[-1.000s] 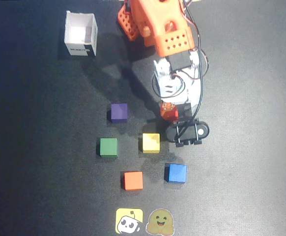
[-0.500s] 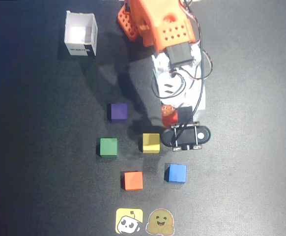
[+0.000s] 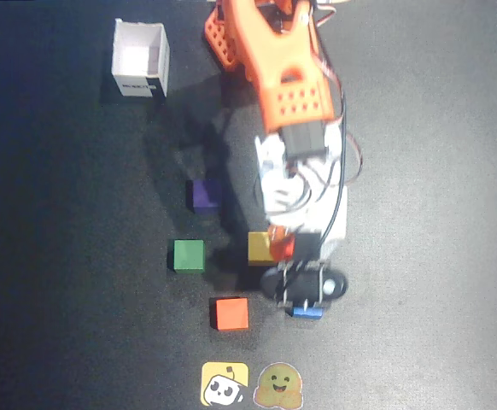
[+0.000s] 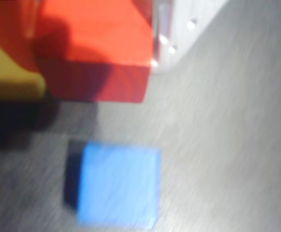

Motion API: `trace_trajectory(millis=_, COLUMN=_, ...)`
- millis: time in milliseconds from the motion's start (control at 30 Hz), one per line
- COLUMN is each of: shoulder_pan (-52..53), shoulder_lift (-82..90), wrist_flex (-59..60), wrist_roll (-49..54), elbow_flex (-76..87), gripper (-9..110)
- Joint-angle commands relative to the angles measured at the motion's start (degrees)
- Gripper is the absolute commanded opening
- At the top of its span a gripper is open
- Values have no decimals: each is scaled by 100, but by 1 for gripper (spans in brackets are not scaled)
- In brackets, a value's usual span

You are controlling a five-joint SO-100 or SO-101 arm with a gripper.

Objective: Put the red cube on top of the blue cube.

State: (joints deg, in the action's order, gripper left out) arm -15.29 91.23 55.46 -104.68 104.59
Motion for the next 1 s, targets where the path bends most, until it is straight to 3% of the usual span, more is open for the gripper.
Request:
trace_trajectory(millis=0, shoulder_pan=70, shoulder_lift=-237, wrist_flex=9, wrist_roll=9, elbow_flex=-686, gripper=4)
trace_trajectory(millis=433, shoulder_pan=79, shoulder_lift=-1503, wrist_flex=378, wrist_roll=510, elbow_flex=-2197, gripper=5)
trace_trajectory(millis=967, shoulder_pan=-105, shoulder_lift=-1854, wrist_flex=360, wrist_roll=668, elbow_flex=-2294, gripper=5)
